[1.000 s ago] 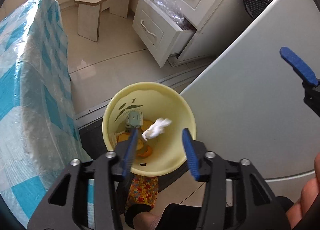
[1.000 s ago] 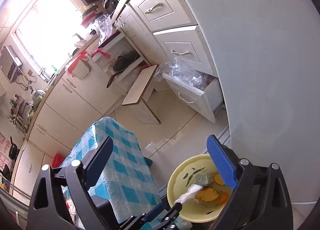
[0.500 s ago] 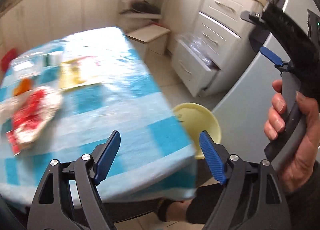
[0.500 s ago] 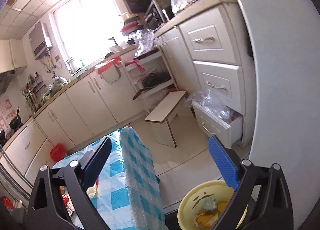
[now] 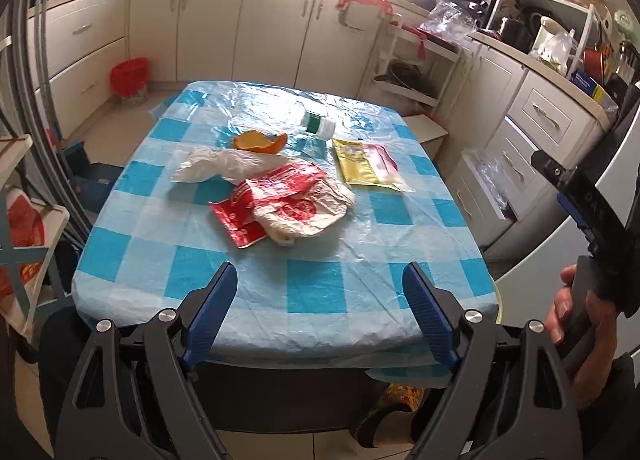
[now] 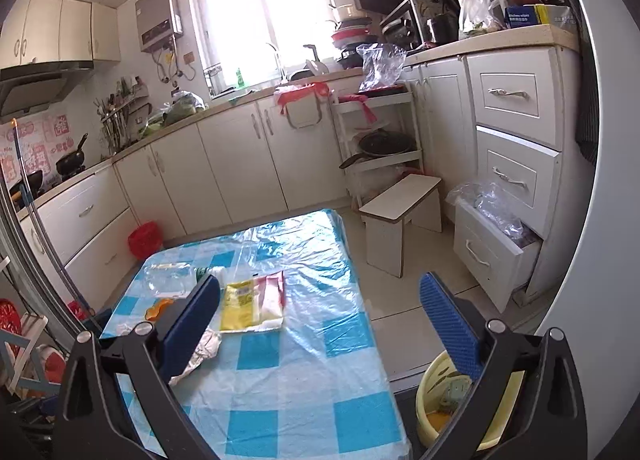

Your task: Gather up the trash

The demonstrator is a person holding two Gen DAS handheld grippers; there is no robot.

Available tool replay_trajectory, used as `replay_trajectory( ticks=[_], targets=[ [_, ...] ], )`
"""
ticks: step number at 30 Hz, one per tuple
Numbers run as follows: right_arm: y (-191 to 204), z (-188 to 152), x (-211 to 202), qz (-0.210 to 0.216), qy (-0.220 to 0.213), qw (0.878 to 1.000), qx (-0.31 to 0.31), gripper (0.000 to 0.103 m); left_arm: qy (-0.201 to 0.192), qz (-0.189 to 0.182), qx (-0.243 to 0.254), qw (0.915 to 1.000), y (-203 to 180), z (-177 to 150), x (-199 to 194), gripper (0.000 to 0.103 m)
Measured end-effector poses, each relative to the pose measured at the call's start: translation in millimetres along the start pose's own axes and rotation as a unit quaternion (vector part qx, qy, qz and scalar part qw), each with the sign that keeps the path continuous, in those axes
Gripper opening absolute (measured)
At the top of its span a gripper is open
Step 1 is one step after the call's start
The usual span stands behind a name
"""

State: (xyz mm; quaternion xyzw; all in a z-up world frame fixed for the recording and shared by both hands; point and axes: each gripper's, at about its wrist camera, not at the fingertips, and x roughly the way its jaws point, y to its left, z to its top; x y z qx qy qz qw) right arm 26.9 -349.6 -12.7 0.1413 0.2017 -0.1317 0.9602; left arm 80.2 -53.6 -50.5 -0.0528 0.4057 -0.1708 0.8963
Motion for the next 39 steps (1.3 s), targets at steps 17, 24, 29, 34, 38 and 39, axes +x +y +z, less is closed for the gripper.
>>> replay_trajectory(
  ticks=[17, 24, 29, 34, 38, 39],
  targets=[
    [19.7, -27.6, 13.7, -0.004, 0.051, 0.999, -0.016, 0.096, -0.007, -0.005, -0.026, 0.9996, 22.5, -7.2, -10.6, 0.081],
    [24.0, -29.3, 17.5, 0.005, 0.058, 0.998, -0.020, 0.096, -0.003, -0.003, -0.023, 0.9997, 21.4, -8.8, -7.2, 0.081],
    [27.6, -32.0, 19.8, 0.011, 0.067, 0.997, -0.025, 0.096, -0.007, 0.006, -0.029, 0.9995, 31.3, -8.2, -6.9, 0.081],
    [34.9, -35.3, 22.6, 0.022, 0.076, 0.996, -0.037, 0.096, -0.001, 0.022, -0.044, 0.9988, 48.1, -10.8, 0.2, 0.081],
    [43.6, -39.0, 29.0, 0.034, 0.087, 0.994, -0.049, 0.096, 0.000, 0.032, -0.057, 0.9979, 61.4, -9.7, 5.2, 0.081],
    [46.9, -40.2, 31.3, 0.037, 0.090, 0.994, -0.053, 0.096, 0.000, 0.035, -0.060, 0.9976, 64.6, -9.4, 6.6, 0.081]
  ],
)
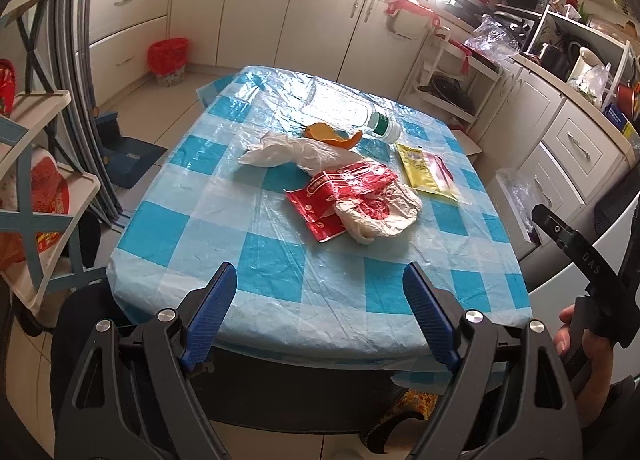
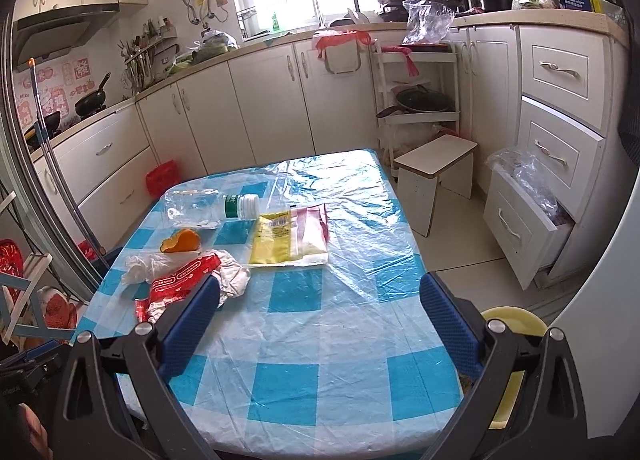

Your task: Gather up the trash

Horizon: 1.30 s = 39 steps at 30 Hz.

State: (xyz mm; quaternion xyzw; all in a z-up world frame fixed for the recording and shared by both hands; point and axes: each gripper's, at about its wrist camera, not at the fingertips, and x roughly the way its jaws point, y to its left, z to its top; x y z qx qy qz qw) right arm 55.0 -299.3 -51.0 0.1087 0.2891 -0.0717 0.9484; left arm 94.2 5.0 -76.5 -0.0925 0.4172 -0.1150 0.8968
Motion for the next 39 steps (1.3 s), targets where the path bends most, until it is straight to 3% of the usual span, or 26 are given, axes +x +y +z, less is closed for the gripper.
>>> replay_trajectory(
  ticks=[8, 16, 21, 28, 31, 34, 36, 39],
  targets=[
    [35.8, -4.2, 26.1, 0.035, 0.039, 0.998, -0.039, 0.096, 0.010, 0.011, -0.020, 0.9997, 18.5, 1.6, 14.0, 0.081],
    [72.4, -10.2, 67.9, 0.084, 0.106, 0.989, -0.050, 0.095, 0.012, 0.012, -0.032, 0.9993, 33.4, 2.0, 18.1, 0.081],
    [75.6, -21.1, 93.6, 0.147, 0.181, 0.972, 0.013, 0.072, 0.011, 0.012, -0.043, 0.9989, 45.0, 2.3, 16.9, 0.081],
    [68.6, -23.2, 113.2, 0.189, 0.219, 0.952, 0.102, 0.063, 0.011, 0.012, -0.056, 0.9983, 58.8, 2.7, 17.9, 0.081],
    [69.6, -25.3, 123.7, 0.198, 0.223, 0.946, 0.125, 0.054, 0.011, 0.011, -0.058, 0.9982, 61.6, 2.6, 18.5, 0.081],
    [68.6, -24.6, 131.7, 0.213, 0.227, 0.939, 0.144, 0.037, 0.013, 0.010, -0.052, 0.9985, 60.8, 1.9, 19.9, 0.081],
    [66.3, -28.1, 135.4, 0.217, 0.232, 0.935, 0.155, 0.015, 0.019, 0.005, -0.044, 0.9988, 58.2, 3.7, 23.4, 0.081],
    [62.5, -27.4, 130.1, 0.223, 0.227, 0.935, 0.159, 0.009, 0.022, 0.006, -0.032, 0.9992, 53.9, 7.3, 30.4, 0.081]
  ],
)
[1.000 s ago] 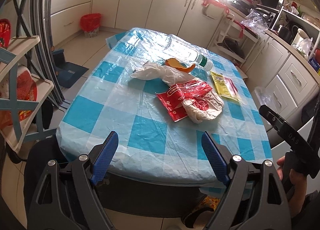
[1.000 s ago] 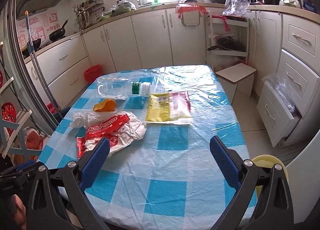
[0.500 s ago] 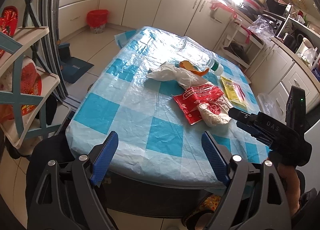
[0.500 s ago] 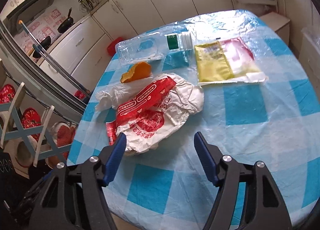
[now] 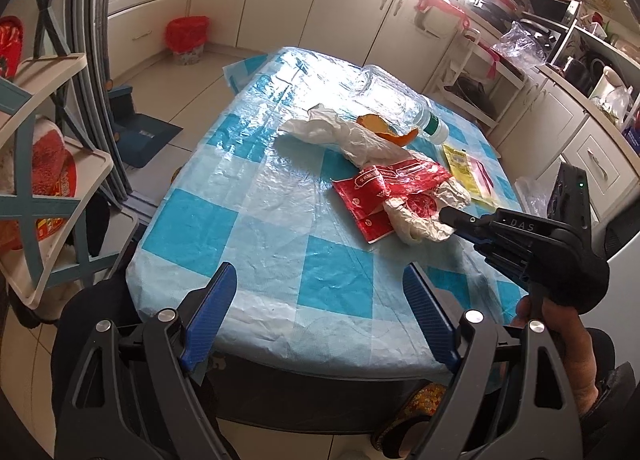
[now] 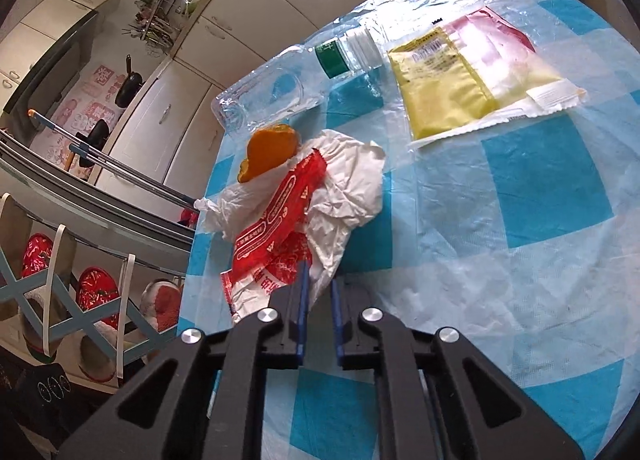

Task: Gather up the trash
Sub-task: 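Grasp the white plastic glove with the right tool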

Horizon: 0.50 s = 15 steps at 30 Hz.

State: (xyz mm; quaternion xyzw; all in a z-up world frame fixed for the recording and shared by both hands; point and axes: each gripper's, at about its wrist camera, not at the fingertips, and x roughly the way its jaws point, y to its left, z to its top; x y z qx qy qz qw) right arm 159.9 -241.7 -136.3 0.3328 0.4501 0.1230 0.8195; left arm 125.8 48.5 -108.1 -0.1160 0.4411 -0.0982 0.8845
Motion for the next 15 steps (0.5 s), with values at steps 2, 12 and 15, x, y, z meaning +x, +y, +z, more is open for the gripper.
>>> replay_trajectory(
  ticks=[2, 12, 15],
  targets=[
    [2.6, 0.7, -7.2, 0.005, -0.008, 1.000, -0.009, 0.007, 0.002, 0.000, 0.003, 1.0000, -3.0, 3.6, 4.4, 0.081],
    [-10.0, 0.0, -44.5, 0.022, -0.028, 0.999, -0.006, 0.005, 0.026, 0.008, 0.002, 0.9996, -8.5, 20.0, 42.8, 0.081],
    [-18.2, -0.8, -51.6, 0.021, -0.027, 0.999, 0.000, 0.005, 0.034, 0.003, 0.009, 0.9994, -14.7, 23.5, 55.7, 0.081]
  ],
)
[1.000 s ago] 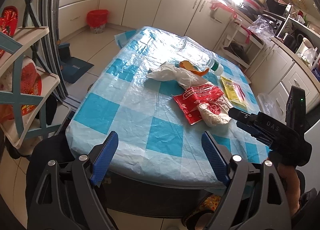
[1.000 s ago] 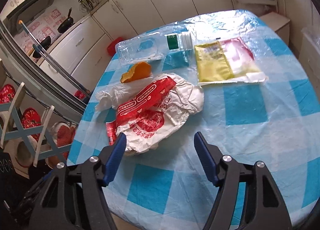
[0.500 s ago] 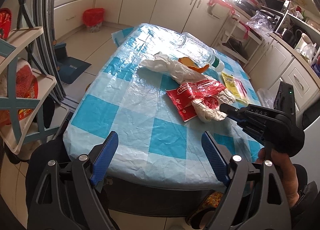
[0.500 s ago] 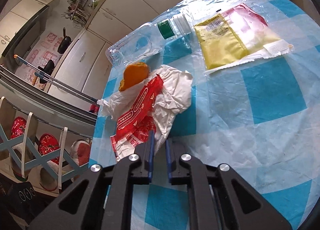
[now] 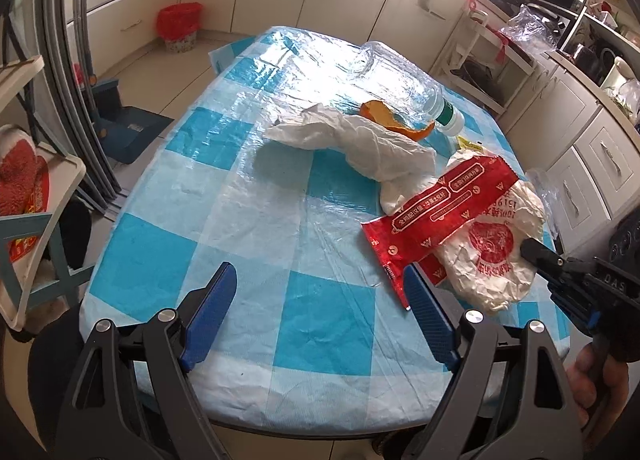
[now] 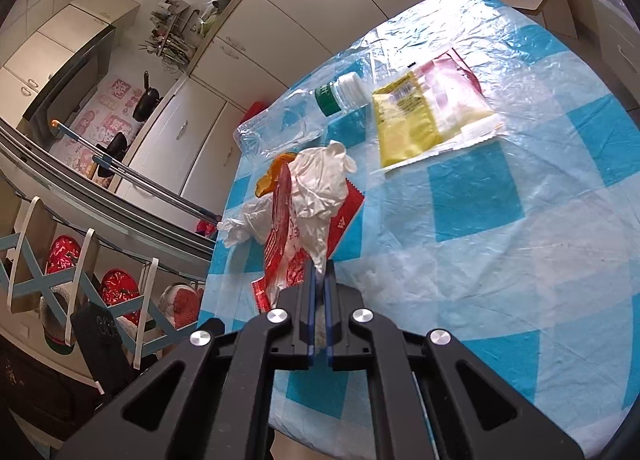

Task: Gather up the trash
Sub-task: 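Grasp the white plastic glove with the right tool, then grasp the red plastic wrapper with the left tool while the right tool holds the glove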

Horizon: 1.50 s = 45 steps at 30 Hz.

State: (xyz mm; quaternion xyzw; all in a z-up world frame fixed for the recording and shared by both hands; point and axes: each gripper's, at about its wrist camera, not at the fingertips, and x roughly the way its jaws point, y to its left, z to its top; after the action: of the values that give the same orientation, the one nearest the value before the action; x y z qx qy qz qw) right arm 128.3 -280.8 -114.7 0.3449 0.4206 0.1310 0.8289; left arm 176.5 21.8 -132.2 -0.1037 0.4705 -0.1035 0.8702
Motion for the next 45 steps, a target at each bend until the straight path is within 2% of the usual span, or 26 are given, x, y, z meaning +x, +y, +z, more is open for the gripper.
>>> replay_trajectory(
  ticks=[3, 6, 9, 12, 14, 17, 19, 22, 33, 41, 44, 45],
  targets=[
    [-6.3, -1.5, -3.6, -0.002, 0.003, 1.000, 0.004, 0.005, 0.010, -0.015, 0.035, 0.9992, -16.0, 1.1, 13.2, 0.081],
    [-8.3, -2.6, -3.5, 0.001, 0.008, 1.000, 0.009, 0.005, 0.006, -0.007, 0.073, 0.9973, -31.3, 2.7, 21.8, 0.081],
    [-8.6, -3.1, -4.0, 0.007, 0.013, 1.000, 0.011, 0.005, 0.008, -0.020, 0.086, 0.9960, -39.4, 6.9, 26.6, 0.081],
    [-11.5, -3.8, -4.5, 0.007, 0.016, 1.000, 0.014, 0.005, 0.008, -0.018, 0.121, 0.9924, -51.4, 7.4, 32.0, 0.081],
    [-16.4, -3.7, -5.9, 0.008, 0.017, 1.000, 0.019, 0.005, 0.005, -0.023, 0.142, 0.9897, -58.4, 4.3, 32.7, 0.077],
    [-22.2, -2.4, -7.8, 0.013, 0.018, 0.999, 0.030, 0.005, -0.001, -0.025, 0.167, 0.9857, -66.4, -0.6, 31.5, 0.052],
    [-24.3, -2.6, -8.3, 0.013, 0.019, 0.999, 0.031, 0.005, 0.001, -0.026, 0.175, 0.9843, -68.8, -2.4, 30.3, 0.023],
    [-25.9, -3.2, -10.8, 0.013, 0.018, 0.999, 0.030, 0.005, 0.010, -0.037, 0.167, 0.9852, -66.1, -3.2, 29.5, 0.003],
    [-34.2, -0.7, -27.4, 0.005, -0.005, 0.999, 0.036, 0.005, 0.008, -0.032, 0.157, 0.9870, -35.8, -10.5, 1.1, 0.000],
    [-42.0, -0.3, -32.7, -0.003, -0.009, 0.999, 0.045, 0.005, -0.007, -0.005, 0.155, 0.9878, -15.3, -9.7, -23.5, 0.000],
    [-43.5, -2.1, -29.9, -0.004, 0.000, 0.999, 0.049, 0.005, 0.004, 0.007, 0.162, 0.9868, -11.3, -11.8, -19.5, 0.000],
    [-44.2, -2.4, -29.0, -0.003, 0.003, 0.999, 0.051, 0.008, 0.009, 0.009, 0.165, 0.9862, -10.5, -13.4, -18.4, 0.000]
  ],
)
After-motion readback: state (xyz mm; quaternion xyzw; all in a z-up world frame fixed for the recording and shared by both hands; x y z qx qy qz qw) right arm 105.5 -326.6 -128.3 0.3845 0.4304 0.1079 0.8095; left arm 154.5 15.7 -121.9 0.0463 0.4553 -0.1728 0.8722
